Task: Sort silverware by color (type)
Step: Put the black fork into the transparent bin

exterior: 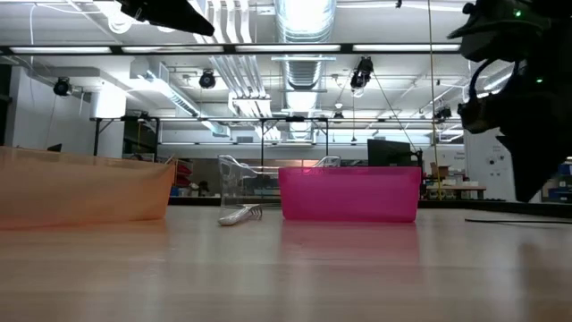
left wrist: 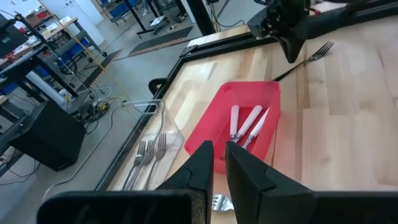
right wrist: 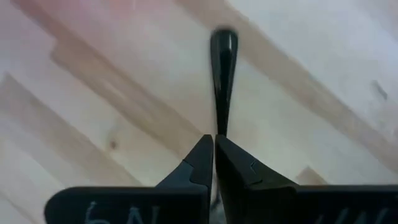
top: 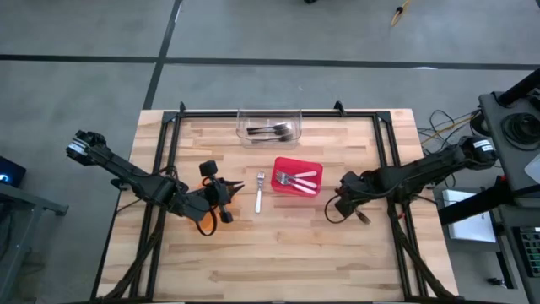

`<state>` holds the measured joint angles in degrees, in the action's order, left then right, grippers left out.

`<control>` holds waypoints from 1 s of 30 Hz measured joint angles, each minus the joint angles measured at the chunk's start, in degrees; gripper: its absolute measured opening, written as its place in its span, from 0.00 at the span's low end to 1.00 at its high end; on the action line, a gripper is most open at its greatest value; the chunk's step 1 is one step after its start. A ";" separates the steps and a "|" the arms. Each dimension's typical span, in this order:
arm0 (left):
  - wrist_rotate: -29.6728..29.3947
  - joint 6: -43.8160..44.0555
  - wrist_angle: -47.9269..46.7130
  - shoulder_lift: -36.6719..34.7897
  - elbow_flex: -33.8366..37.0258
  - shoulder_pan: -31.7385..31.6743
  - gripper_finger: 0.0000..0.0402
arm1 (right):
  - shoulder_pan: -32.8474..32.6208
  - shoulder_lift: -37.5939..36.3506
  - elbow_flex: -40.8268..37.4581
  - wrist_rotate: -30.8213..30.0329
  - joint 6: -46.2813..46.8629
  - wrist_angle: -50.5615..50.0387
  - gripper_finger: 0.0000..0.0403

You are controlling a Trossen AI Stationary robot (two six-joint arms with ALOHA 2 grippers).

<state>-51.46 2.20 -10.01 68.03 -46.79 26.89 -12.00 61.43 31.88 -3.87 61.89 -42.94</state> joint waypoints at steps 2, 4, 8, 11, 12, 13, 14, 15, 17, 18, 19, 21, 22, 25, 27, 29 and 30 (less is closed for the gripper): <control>-0.02 -0.01 0.81 0.00 0.00 0.00 0.06 | -1.09 0.08 -0.11 0.12 -1.60 -0.54 0.02; 0.00 -0.10 1.29 0.03 0.00 0.00 0.06 | -2.12 0.60 -0.11 -1.00 -3.52 -0.44 0.03; -0.02 -0.24 2.83 0.20 0.00 0.00 0.06 | -3.25 1.73 -0.11 -1.13 -5.55 -0.30 0.09; 0.00 -0.22 5.17 0.20 0.00 0.00 0.06 | -3.81 2.79 -0.11 -1.18 -5.55 -0.52 0.17; 0.00 -0.22 6.14 0.20 -0.01 0.00 0.06 | -3.92 3.22 -0.11 -1.56 -5.52 -0.86 0.19; 0.00 -0.24 7.03 0.20 0.00 0.00 0.06 | -3.92 3.69 -0.11 -2.23 -5.42 -1.24 0.22; 0.00 -0.27 7.61 0.20 0.00 0.00 0.06 | -3.92 4.18 -0.11 -2.78 -5.21 -1.50 0.24; -0.01 -0.40 8.16 0.20 -0.01 0.00 0.06 | -3.92 4.70 -0.13 -3.39 -5.10 -1.54 0.27; 0.02 -0.48 8.83 0.22 -0.02 0.00 0.06 | -3.90 6.05 -0.13 -3.73 -5.09 -1.46 0.31; 0.00 -0.48 9.10 0.22 0.00 0.00 0.06 | -3.92 6.83 -0.13 -3.70 -5.09 -1.42 0.32; 0.02 -0.47 9.53 0.24 -0.01 0.00 0.06 | -4.00 7.54 -0.13 -3.68 -5.15 -1.32 0.34; 0.00 -0.47 10.28 0.24 0.00 0.00 0.06 | -4.27 9.40 -0.06 -3.74 -5.51 -1.03 0.36; 0.02 -0.48 10.57 0.24 0.00 0.00 0.06 | -4.40 10.31 0.02 -3.89 -5.86 -0.93 0.36; 0.02 -0.48 11.13 0.24 -0.01 0.00 0.06 | -4.67 13.54 0.04 -4.23 -6.67 -0.73 0.37; 0.02 -0.48 11.51 0.24 0.00 0.00 0.06 | -4.67 15.45 0.00 -4.08 -7.04 -0.19 0.34; 0.01 -0.47 11.57 0.26 -0.01 0.00 0.06 | -4.67 17.16 0.00 -4.01 -7.08 0.42 0.28; 0.00 -0.48 11.72 0.26 0.00 0.00 0.06 | -4.67 17.84 0.00 -3.86 -7.08 0.71 0.25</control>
<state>-51.46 1.72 1.71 68.29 -46.78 26.89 -16.67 79.27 31.88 -7.73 54.81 -42.23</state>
